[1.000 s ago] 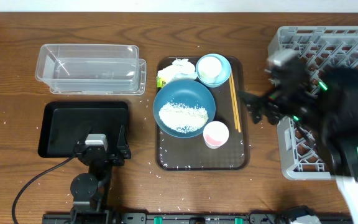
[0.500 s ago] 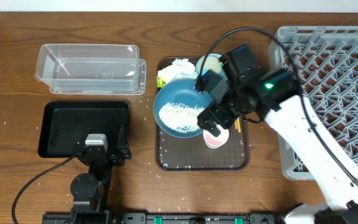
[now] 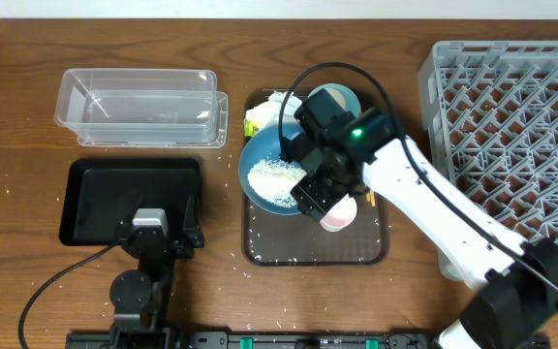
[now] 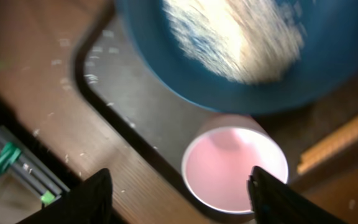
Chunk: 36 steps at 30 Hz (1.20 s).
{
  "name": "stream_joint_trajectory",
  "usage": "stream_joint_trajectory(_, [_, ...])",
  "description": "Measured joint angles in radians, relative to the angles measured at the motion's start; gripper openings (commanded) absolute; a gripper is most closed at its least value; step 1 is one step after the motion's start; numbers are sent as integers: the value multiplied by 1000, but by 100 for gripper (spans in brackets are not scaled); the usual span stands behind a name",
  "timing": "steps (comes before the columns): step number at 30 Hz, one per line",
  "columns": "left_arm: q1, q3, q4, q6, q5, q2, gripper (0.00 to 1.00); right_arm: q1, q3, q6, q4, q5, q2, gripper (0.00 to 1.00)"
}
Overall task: Sort waste into correct bins and load items into the dishwasher rack
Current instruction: 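Move the right gripper over the tray to the pink cup, then grasp the pink cup rim with the right gripper and lift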
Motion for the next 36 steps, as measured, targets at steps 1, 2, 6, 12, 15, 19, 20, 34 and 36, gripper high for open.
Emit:
stream_joint_trajectory(1, [0, 0, 0, 0, 0, 0, 91, 0, 0, 32, -7, 18, 14, 65])
stream_joint_trajectory(2, [0, 0, 0, 0, 0, 0, 90, 0, 0, 62, -11, 33, 28, 63])
stream_joint_trajectory(6, [0, 0, 0, 0, 0, 0, 90, 0, 0, 175, -16, 65, 72, 54])
stream_joint_trajectory(12, [0, 0, 0, 0, 0, 0, 91, 11, 0, 298, -18, 85, 96, 56])
stream_joint_trajectory(15, [0, 0, 0, 0, 0, 0, 91, 33, 0, 341, -17, 90, 96, 57])
stream_joint_trajectory(19, [0, 0, 0, 0, 0, 0, 90, 77, 0, 412, -10, 135, 96, 63])
stream_joint_trajectory(20, [0, 0, 0, 0, 0, 0, 90, 84, 0, 428, -10, 151, 96, 64])
stream_joint_trajectory(34, [0, 0, 0, 0, 0, 0, 91, 95, -140, 486, 119, 219, 96, 56])
stream_joint_trajectory(36, [0, 0, 0, 0, 0, 0, 91, 95, -140, 490, 127, 209, 96, 52])
